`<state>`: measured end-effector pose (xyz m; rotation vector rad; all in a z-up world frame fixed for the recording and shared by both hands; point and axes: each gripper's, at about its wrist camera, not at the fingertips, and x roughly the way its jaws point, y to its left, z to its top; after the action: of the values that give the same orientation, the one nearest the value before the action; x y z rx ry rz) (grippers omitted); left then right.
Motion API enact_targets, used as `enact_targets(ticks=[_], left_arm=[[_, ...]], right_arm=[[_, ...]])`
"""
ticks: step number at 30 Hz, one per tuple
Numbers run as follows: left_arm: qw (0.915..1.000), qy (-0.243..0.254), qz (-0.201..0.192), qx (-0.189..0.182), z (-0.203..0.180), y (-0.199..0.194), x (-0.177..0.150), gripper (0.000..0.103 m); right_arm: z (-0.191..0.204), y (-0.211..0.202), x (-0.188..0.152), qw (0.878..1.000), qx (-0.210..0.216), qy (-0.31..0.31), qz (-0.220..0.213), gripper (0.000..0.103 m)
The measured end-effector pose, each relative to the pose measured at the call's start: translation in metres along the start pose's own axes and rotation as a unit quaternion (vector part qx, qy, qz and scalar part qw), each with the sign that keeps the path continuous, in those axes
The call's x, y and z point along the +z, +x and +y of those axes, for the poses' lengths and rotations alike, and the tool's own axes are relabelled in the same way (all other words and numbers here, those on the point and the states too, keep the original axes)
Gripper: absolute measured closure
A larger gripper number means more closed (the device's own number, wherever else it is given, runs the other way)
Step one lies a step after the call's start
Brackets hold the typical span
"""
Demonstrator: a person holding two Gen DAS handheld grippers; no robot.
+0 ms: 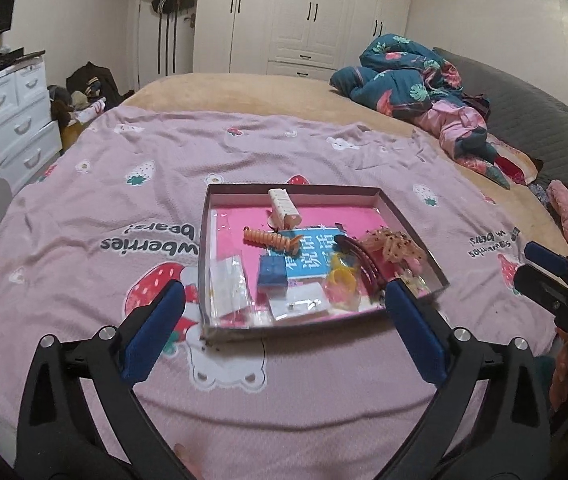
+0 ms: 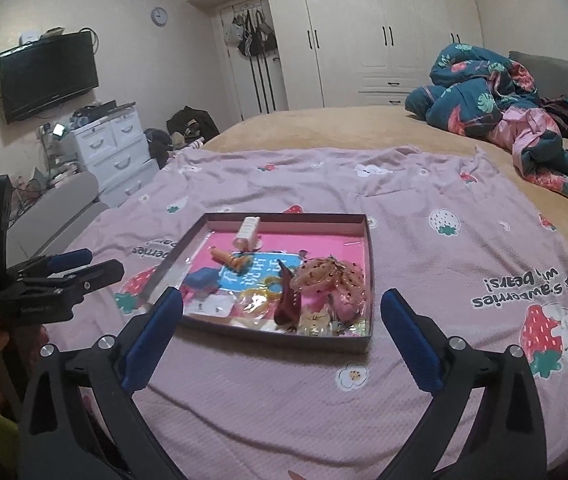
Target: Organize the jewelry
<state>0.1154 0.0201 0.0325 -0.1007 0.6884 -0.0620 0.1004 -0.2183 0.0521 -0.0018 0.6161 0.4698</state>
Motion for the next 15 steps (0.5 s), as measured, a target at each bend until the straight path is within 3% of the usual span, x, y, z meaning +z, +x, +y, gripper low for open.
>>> enact_targets(ticks=[15], left_arm=[[1.0000,-0.003,0.006,0.002,0.003,-0.026,-0.047,0.009]], right_arm=[[0.020,-0.024,-0.039,1.000,-0.024,-0.020,-0.001,0.004]])
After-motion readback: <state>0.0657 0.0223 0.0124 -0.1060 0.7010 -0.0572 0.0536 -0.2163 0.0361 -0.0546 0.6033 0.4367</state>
